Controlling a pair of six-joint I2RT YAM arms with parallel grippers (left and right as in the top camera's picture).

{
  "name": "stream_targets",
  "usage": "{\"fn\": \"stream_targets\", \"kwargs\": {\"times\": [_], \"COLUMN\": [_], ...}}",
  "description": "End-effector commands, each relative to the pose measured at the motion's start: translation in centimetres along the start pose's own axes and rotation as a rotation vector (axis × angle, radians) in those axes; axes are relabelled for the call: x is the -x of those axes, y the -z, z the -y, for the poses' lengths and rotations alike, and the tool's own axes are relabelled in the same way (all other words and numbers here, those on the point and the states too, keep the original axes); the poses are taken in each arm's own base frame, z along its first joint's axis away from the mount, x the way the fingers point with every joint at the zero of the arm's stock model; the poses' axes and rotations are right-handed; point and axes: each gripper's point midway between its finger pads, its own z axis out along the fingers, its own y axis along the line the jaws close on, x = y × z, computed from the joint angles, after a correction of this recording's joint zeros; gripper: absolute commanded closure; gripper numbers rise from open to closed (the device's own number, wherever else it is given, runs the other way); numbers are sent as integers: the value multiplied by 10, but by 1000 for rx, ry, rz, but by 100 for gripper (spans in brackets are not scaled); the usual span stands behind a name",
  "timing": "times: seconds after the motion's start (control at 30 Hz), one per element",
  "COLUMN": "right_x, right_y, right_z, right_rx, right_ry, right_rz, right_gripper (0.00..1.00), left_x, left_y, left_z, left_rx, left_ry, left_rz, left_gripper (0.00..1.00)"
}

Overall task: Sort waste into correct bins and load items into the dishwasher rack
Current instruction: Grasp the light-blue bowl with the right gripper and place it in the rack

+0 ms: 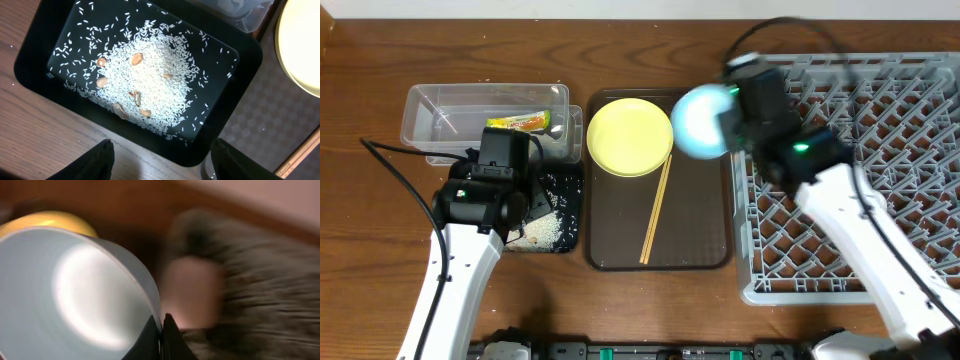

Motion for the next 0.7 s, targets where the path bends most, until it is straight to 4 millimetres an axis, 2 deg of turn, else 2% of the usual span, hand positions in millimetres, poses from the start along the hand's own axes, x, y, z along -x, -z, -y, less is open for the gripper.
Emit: {"fn": "stream_targets", "kwargs": {"times": [0.0, 0.1, 0.37, 0.67], "right_x": [11, 16, 3, -31], "right_y": [13, 15, -1, -46], "right_z": [82, 126, 201, 226], "right_rx": [-349, -510, -812, -932], "right_ry": [106, 179, 293, 269], "right_rz": [20, -5, -174, -313], "right_gripper": [99, 99, 99, 99], "left_x": [0, 1, 2, 2], "left_y": [-3, -3, -3, -2], "left_z": [-4, -4, -3, -3], "left_rx": [21, 18, 16, 16], "left_ry": [19, 20, 20, 20], "left_rz": [-1, 4, 7, 7], "left_gripper": [35, 35, 35, 35]}}
